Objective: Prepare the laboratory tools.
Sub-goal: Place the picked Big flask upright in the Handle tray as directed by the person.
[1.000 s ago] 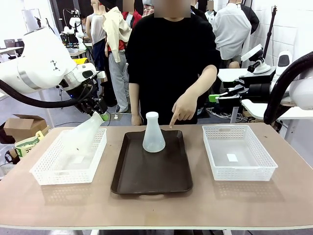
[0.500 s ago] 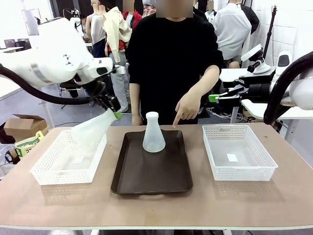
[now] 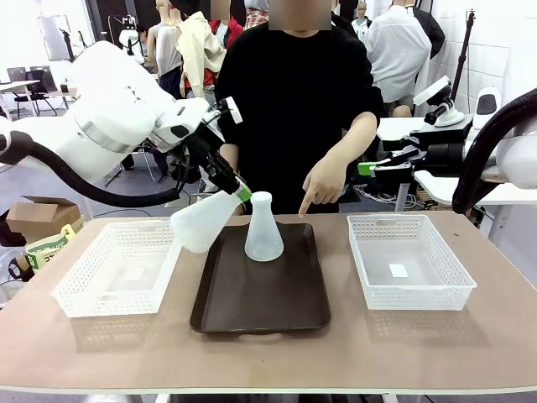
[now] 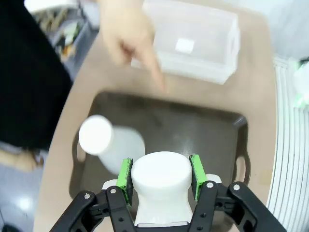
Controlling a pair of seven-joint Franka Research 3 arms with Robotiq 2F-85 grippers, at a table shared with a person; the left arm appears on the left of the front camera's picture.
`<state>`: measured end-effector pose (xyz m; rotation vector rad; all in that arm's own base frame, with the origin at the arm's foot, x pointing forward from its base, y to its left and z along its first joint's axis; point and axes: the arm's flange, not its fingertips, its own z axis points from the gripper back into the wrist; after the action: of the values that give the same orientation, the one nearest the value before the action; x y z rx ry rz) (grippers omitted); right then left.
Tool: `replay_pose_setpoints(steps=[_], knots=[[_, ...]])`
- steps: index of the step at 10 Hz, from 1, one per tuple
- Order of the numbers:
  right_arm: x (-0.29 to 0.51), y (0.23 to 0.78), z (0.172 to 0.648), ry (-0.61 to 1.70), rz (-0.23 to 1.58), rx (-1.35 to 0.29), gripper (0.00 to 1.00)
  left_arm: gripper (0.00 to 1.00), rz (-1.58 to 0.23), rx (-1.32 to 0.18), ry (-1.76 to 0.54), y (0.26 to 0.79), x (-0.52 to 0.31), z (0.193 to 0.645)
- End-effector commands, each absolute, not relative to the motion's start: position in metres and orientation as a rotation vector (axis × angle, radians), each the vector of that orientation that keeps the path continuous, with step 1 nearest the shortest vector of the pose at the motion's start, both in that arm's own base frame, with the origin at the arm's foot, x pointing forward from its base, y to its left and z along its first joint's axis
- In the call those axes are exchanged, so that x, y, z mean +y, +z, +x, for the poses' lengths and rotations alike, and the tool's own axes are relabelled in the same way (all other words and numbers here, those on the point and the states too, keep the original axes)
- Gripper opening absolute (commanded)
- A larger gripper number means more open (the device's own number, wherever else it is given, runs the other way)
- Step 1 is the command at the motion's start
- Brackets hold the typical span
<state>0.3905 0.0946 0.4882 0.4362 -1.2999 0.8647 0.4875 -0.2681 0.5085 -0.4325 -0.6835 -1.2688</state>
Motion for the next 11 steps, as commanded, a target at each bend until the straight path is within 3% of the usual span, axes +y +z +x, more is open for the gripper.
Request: replay_pose_setpoints(steps=[1,3,4,5,7,11], knots=[[0.095,0.486,0.39,0.855,0.453,-1.299,1.0,0.0,-0.687,-0.748,-1.331,0.493,-0.228,0.483],[0.095,0.486,0.39,0.855,0.453,-1.299,1.0,0.0,-0.784,-0.766,-1.295,0.488,-0.218,0.476],[0.095,0.486,0.39,0.855,0.453,-1.299,1.0,0.0,-0.578,-0.747,-1.173,0.491,-0.207,0.479],[0.095,0.486,0.39,0.855,0.453,-1.299,1.0,0.0,-0.744,-0.804,-1.313,0.498,-0.236,0.484],[0.095,0.486,0.39,0.855,0.453,-1.299,1.0,0.0,-0.716,-0.79,-1.262,0.488,-0.214,0.485],[0.095,0.486,0.39,0.855,0.453,-1.299,1.0,0.0,-1.143,-0.842,-1.495,0.415,-0.231,0.482]])
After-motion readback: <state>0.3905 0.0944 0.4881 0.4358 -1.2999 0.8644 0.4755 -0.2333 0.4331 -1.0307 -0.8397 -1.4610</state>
